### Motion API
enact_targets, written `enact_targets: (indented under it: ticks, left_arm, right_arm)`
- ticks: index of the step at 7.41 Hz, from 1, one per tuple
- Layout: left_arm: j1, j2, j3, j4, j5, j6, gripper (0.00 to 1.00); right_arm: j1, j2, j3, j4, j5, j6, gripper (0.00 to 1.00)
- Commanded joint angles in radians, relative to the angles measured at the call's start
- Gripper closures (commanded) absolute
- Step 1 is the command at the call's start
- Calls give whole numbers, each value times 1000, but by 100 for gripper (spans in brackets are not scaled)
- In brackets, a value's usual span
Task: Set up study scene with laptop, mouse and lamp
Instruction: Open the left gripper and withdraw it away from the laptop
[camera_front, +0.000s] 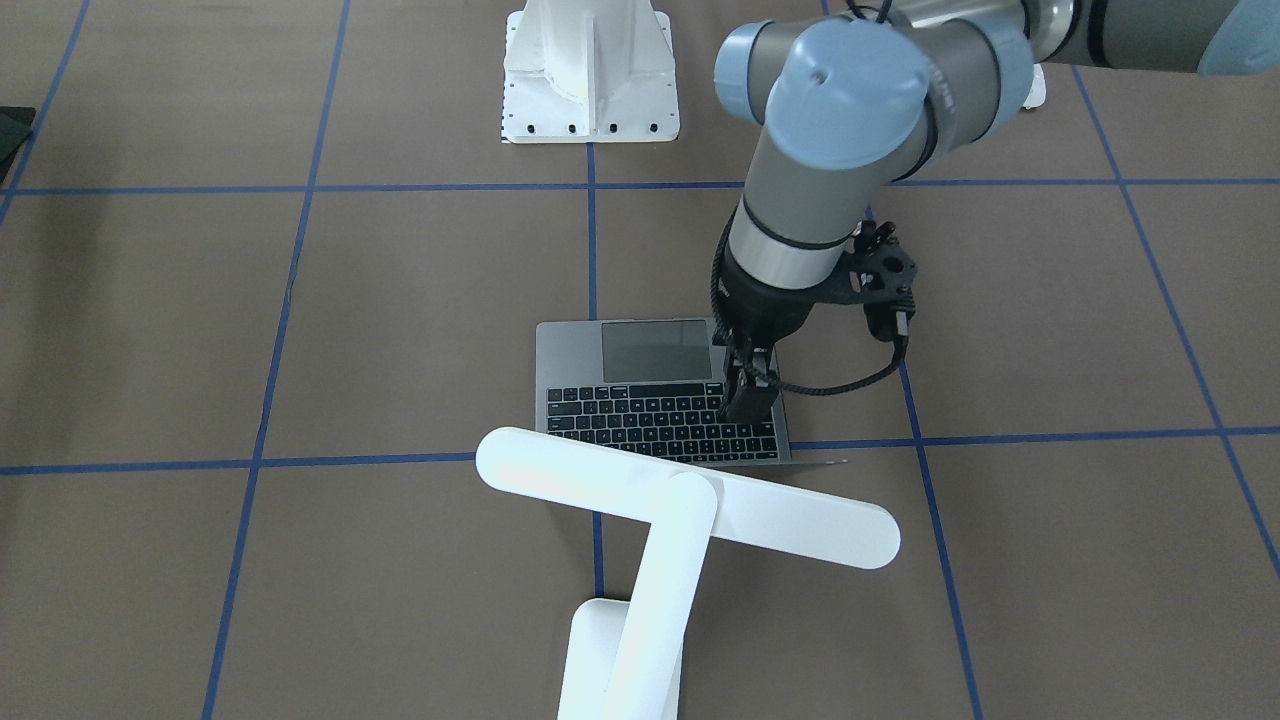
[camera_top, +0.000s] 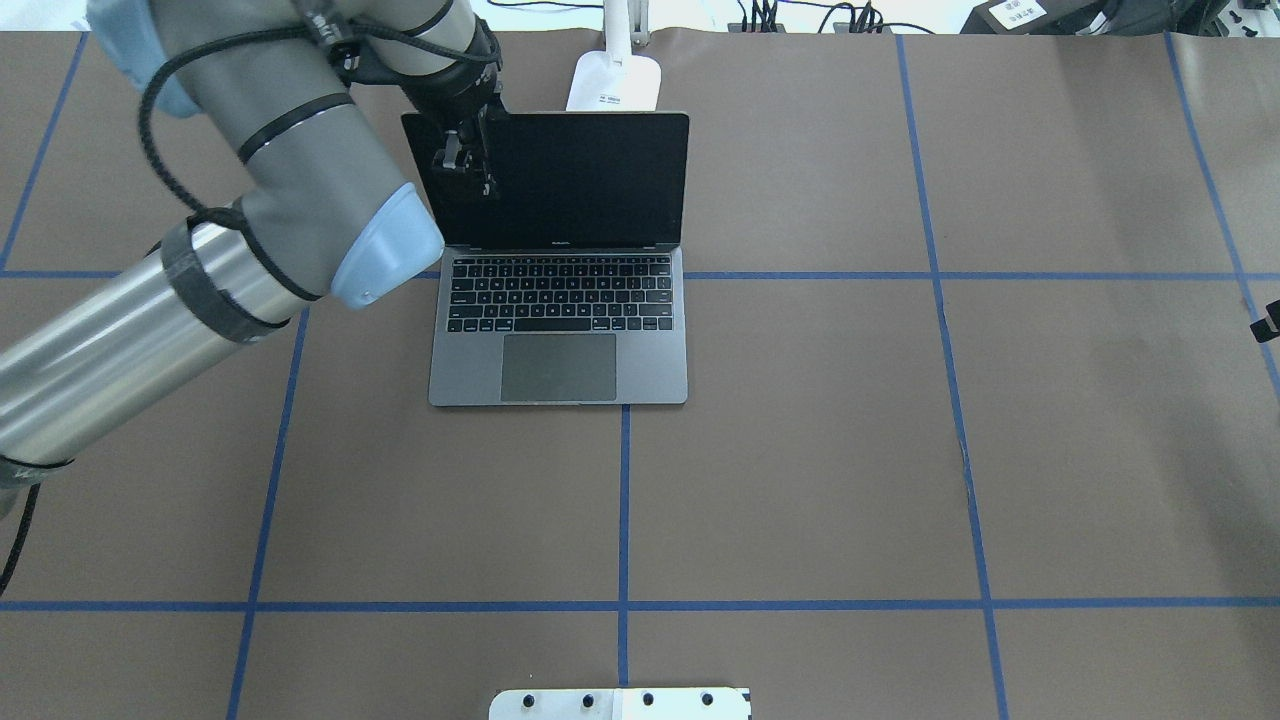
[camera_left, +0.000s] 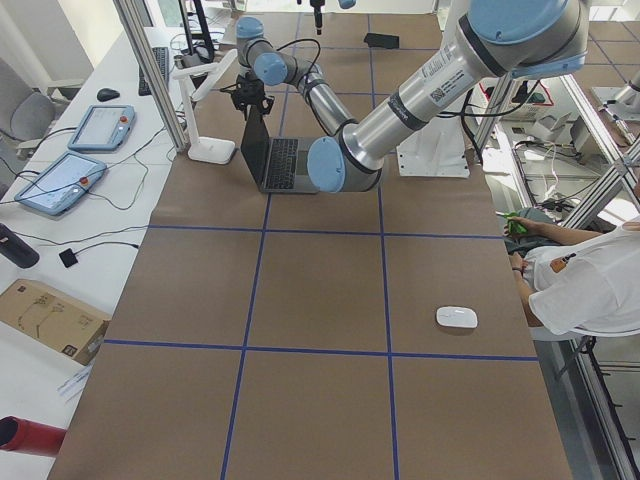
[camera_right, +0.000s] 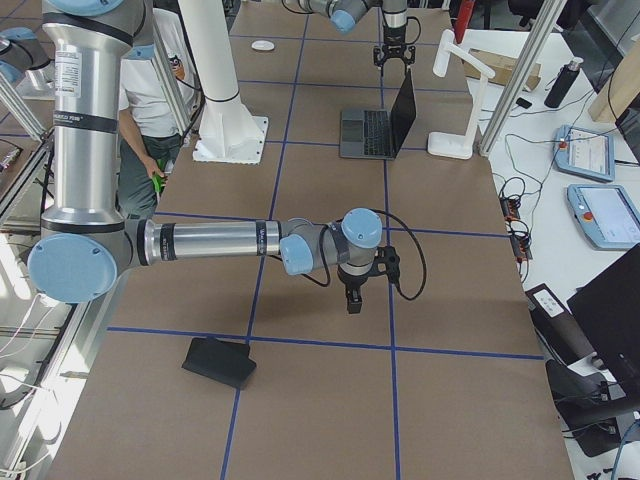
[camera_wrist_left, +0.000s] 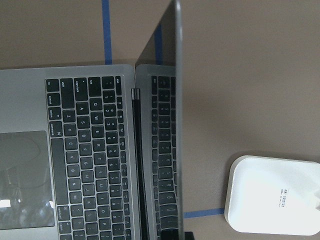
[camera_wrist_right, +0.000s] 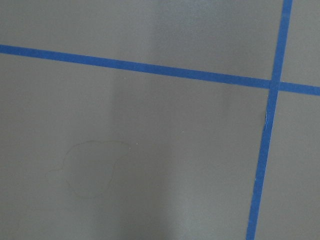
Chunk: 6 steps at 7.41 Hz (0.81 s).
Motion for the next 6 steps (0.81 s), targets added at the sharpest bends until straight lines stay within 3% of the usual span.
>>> enact_targets:
  ticks: [1,2,4,6]
  left_arm:
    - [3,190,-292,75,-3,183,1]
    - [13,308,-432,75,-3,351,1]
    - [17,461,-546,75,-3,632,1]
    - [17,606,-656,73,0,878,1]
  right_arm:
    - [0,2,11,1,2,0,1]
    - [0,13,30,1,7,-3,1]
    - [3,-79,19,63,1,-48,1]
    - [50,-179,-1,130,-4,-326,1]
